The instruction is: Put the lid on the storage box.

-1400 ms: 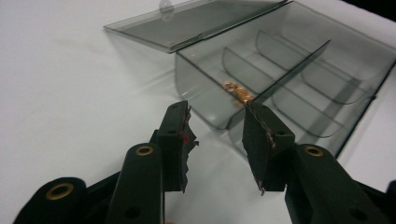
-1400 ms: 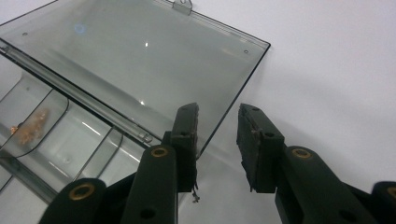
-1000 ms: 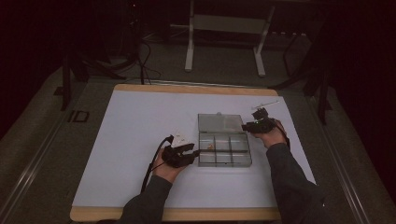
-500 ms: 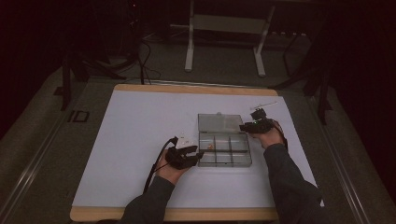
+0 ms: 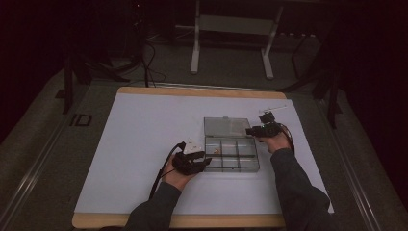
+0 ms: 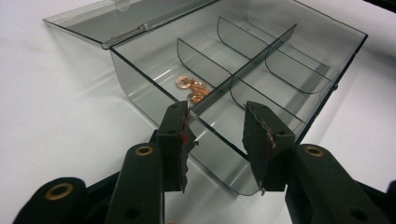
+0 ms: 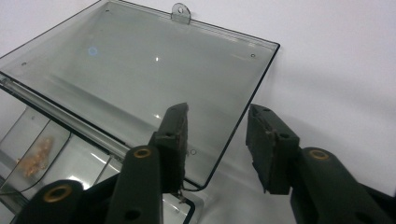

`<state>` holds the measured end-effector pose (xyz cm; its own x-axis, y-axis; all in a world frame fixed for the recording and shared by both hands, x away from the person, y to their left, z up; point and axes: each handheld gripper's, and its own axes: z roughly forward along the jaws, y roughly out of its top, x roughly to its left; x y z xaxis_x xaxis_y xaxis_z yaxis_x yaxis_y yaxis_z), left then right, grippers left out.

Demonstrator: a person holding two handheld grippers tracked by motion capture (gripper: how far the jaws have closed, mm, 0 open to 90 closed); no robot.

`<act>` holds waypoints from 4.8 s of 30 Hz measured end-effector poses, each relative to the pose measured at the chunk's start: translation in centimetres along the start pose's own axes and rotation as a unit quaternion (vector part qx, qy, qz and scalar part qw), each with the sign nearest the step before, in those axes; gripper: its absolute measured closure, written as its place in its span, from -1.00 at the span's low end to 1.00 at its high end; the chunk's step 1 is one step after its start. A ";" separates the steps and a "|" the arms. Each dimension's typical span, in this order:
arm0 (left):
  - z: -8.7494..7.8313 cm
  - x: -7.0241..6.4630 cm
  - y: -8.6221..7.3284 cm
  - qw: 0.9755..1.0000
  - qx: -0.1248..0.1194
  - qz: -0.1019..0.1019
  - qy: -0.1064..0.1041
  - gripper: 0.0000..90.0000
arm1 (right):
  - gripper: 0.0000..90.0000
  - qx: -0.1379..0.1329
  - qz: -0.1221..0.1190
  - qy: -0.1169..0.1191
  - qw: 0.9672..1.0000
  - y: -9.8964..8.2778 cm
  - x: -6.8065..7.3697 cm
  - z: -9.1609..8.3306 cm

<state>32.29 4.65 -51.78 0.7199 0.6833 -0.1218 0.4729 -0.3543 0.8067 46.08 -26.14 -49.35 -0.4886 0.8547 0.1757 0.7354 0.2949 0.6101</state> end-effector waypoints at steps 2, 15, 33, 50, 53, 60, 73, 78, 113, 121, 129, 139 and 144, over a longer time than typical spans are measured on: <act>0.0 0.1 0.0 1.000 0.000 -0.001 -0.003 0.35 | 0.24 0.001 0.009 0.005 1.000 0.0 -0.2 0.1; 0.0 0.1 0.0 1.000 0.001 -0.004 -0.004 0.37 | 0.24 0.007 0.060 0.049 0.997 0.0 -1.0 0.6; 0.0 0.2 0.2 1.000 0.006 -0.001 -0.004 0.39 | 0.06 0.025 0.116 0.080 0.990 0.3 -1.7 1.3; 0.0 0.2 0.2 1.000 0.007 -0.001 -0.004 0.39 | 0.22 0.013 0.151 0.114 0.982 0.0 -2.5 1.4; 0.0 0.2 0.2 1.000 0.008 0.000 -0.004 0.39 | 0.28 0.003 0.137 0.104 0.985 0.1 -2.3 1.1; 0.0 0.1 0.2 1.000 0.009 -0.001 -0.003 0.39 | 0.39 -0.012 0.115 0.086 0.990 0.2 -2.0 0.5; 0.0 0.0 0.3 1.000 0.012 0.000 0.001 0.39 | 0.58 -0.041 0.048 0.046 0.997 0.3 -0.9 -1.1; 0.0 0.0 0.3 1.000 0.013 0.001 0.002 0.39 | 0.65 -0.048 0.032 0.039 0.998 0.2 -0.7 -1.6; 0.0 0.0 0.3 1.000 0.013 0.000 0.004 0.40 | 0.81 -0.106 -0.069 -0.055 0.990 -2.0 2.7 -4.3; 0.0 0.0 0.3 1.000 0.013 -0.001 0.003 0.40 | 0.81 -0.116 -0.078 -0.078 0.987 -2.9 3.6 -4.8; -0.2 0.4 0.4 1.000 0.018 -0.009 -0.014 0.38 | 0.81 -0.122 -0.079 -0.081 0.986 -3.6 4.1 -5.2; -1.8 0.6 2.2 1.000 -0.009 0.004 -0.006 0.41 | 0.81 -0.125 -0.081 -0.082 0.985 -4.1 4.3 -5.5; -2.6 0.9 3.7 1.000 -0.025 0.006 -0.002 0.44 | 0.81 -0.127 -0.081 -0.081 0.985 -4.2 4.3 -5.6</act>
<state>33.37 5.63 -47.42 0.7280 0.6760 -0.1139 0.4374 -0.3301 0.8365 38.26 -26.07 -46.86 -0.4926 0.8687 -0.0525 0.5030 0.3335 0.7974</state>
